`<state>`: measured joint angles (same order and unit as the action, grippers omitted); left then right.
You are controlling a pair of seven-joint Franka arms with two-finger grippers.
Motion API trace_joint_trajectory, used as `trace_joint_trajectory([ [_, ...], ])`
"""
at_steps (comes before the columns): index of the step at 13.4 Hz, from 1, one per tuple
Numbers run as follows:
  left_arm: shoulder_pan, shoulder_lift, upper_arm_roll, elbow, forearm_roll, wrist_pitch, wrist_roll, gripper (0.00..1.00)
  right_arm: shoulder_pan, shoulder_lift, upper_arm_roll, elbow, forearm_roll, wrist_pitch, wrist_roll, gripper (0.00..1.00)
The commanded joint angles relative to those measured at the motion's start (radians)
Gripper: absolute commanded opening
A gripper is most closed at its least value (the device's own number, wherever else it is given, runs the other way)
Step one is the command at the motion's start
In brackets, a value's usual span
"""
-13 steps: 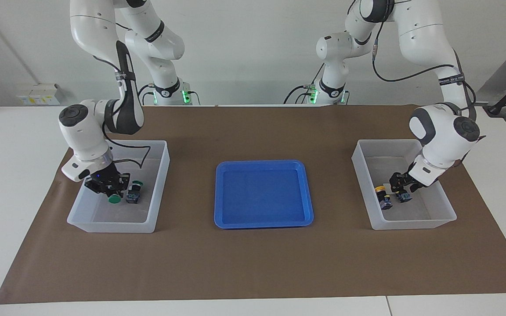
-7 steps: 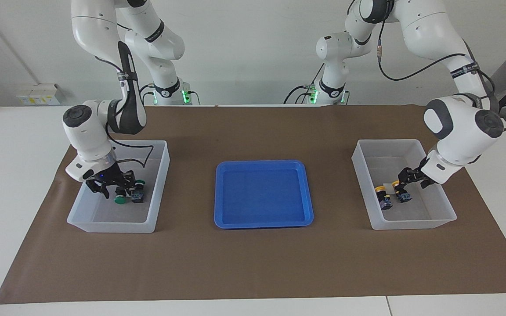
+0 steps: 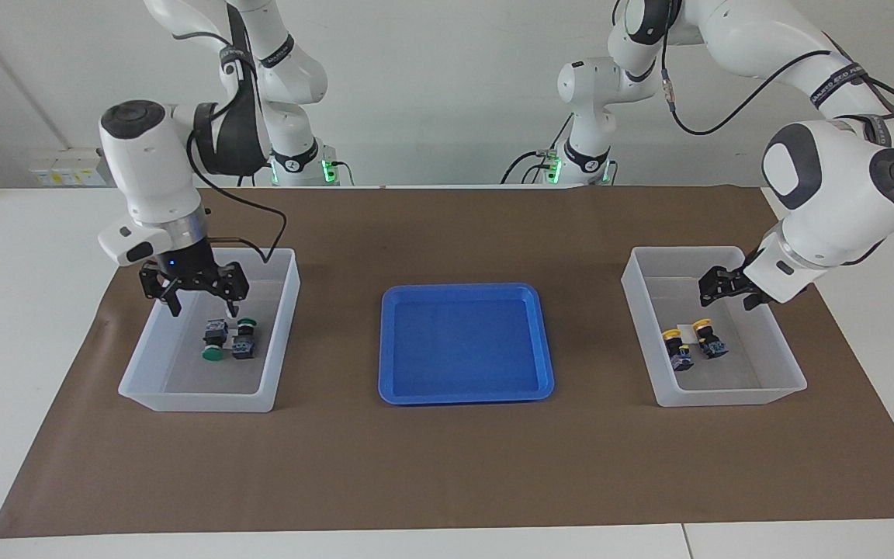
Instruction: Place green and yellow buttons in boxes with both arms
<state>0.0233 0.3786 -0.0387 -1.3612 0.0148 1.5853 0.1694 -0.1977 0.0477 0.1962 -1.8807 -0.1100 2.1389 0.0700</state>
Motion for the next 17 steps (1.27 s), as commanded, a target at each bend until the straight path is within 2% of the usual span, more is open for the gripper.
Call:
trace_joint_trajectory([
  [1, -0.028, 0.016, 0.013, 0.066, 0.014, -0.086, -0.018, 0.8, -0.02, -0.041, 0.002, 0.093, 0.019, -0.155, 0.011, 1.0],
  [4, -0.026, 0.01, 0.011, 0.189, 0.016, -0.22, -0.016, 0.81, -0.026, -0.121, -0.006, 0.147, 0.023, -0.319, 0.013, 1.0],
  [7, -0.029, -0.07, 0.01, 0.194, 0.014, -0.266, -0.016, 0.81, -0.04, -0.129, -0.04, 0.27, 0.026, -0.501, 0.008, 1.0],
  [8, -0.029, -0.099, 0.008, 0.192, 0.013, -0.284, -0.016, 0.81, -0.045, -0.126, -0.043, 0.278, 0.042, -0.54, 0.011, 1.0],
  [11, -0.031, -0.18, -0.003, 0.185, 0.019, -0.324, -0.016, 0.85, -0.066, -0.127, -0.06, 0.281, 0.09, -0.557, 0.01, 1.0],
  [14, -0.031, -0.266, -0.003, 0.084, 0.016, -0.314, -0.005, 0.88, -0.022, -0.126, -0.081, 0.281, 0.082, -0.55, 0.01, 1.0],
  [16, -0.031, -0.322, -0.003, -0.023, 0.017, -0.272, -0.005, 0.89, 0.114, -0.117, -0.22, 0.285, 0.078, -0.554, 0.01, 1.0],
  [17, -0.031, -0.357, -0.003, -0.092, 0.017, -0.231, -0.005, 0.89, 0.156, -0.118, -0.262, 0.285, 0.078, -0.563, 0.008, 1.0],
])
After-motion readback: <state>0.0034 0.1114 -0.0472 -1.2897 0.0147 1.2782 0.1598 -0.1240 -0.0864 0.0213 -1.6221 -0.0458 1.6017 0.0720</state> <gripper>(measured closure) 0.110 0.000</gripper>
